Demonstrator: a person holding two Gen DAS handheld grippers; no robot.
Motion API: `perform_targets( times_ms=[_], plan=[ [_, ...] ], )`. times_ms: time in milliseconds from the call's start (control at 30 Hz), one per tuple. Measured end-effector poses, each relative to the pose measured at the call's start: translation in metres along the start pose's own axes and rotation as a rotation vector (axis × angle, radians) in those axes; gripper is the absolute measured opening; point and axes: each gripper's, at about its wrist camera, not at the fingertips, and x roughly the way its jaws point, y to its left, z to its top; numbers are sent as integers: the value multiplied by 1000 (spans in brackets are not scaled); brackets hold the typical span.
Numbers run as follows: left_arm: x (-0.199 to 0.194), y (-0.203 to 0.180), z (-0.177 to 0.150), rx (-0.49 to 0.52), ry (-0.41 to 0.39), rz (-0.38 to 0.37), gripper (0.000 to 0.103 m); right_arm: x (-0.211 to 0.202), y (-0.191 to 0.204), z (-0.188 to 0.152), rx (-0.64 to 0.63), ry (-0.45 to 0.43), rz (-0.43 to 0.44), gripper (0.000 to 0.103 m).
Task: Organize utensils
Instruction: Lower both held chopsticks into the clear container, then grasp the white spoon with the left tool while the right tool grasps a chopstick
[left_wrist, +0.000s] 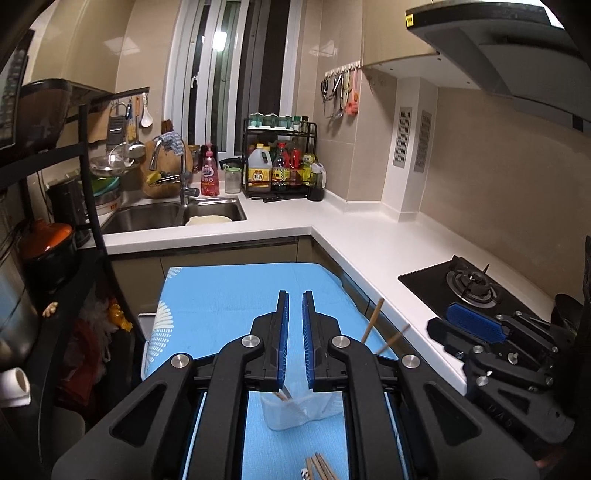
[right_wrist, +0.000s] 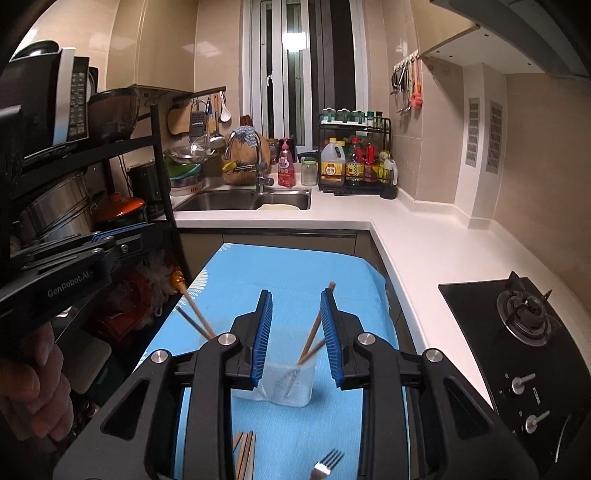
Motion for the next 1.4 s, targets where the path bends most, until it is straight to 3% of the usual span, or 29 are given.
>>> perform_targets(
  times_ms=[267, 367, 667, 867, 1133, 1400],
  plan=[
    [-49, 9, -68, -36, -4, 20, 8, -53, 2, -60, 22, 0, 33, 27],
    [-57, 10, -103, -35, 17, 37, 8, -60, 9, -90, 15, 15, 38, 19],
    [-58, 19, -223, -143, 171, 45, 8, -63, 22, -195, 91, 152, 68, 13],
    [-66, 6, -288, -219, 247, -4, 8, -62, 29, -253, 125, 245, 77, 13],
    [-66, -9, -314, -213, 244, -9, 8, -48, 46, -285, 96, 321, 40, 15],
    [-49, -4, -322, -284, 266, -23, 8, -32, 48, -299, 94, 393, 29, 15]
  ],
)
